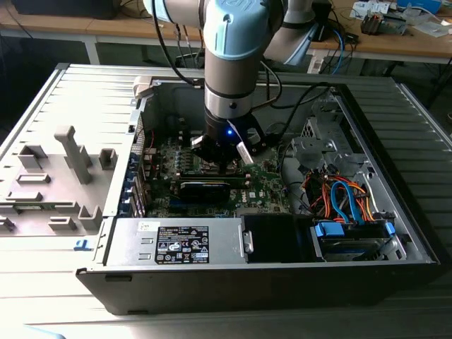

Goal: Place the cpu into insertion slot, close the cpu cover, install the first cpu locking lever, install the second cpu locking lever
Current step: 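Install the second cpu locking lever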

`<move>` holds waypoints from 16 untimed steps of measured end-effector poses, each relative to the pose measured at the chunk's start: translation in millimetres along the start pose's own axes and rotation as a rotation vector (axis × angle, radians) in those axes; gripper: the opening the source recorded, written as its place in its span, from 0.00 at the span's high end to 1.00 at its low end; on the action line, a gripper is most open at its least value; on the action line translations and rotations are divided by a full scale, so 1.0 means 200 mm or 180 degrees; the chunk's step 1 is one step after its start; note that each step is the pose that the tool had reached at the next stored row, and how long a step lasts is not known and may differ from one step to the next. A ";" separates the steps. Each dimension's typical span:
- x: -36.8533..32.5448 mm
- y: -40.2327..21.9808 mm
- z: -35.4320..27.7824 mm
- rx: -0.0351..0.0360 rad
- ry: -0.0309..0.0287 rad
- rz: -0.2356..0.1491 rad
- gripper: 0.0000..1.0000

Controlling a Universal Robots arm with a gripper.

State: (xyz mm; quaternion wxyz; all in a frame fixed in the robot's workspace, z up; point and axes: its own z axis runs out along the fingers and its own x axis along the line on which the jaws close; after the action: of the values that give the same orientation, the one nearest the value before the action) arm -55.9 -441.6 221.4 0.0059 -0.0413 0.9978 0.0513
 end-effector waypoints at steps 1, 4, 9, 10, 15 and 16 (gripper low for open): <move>0.004 -0.005 0.000 -0.0048 -0.0004 0.0001 0.89; 0.033 -0.016 0.001 -0.0221 -0.0018 0.0002 0.89; 0.091 -0.070 -0.004 -0.0304 -0.0026 0.0002 0.89; 0.108 -0.074 -0.004 -0.0324 -0.0027 0.0002 0.89; 0.190 -0.078 -0.002 -0.0428 -0.0038 0.0003 0.89; 0.205 -0.079 0.001 -0.0442 -0.0040 0.0003 0.89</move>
State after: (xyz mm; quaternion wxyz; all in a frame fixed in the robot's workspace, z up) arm -95.4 -460.6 218.9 0.0092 -0.0408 0.9918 0.1206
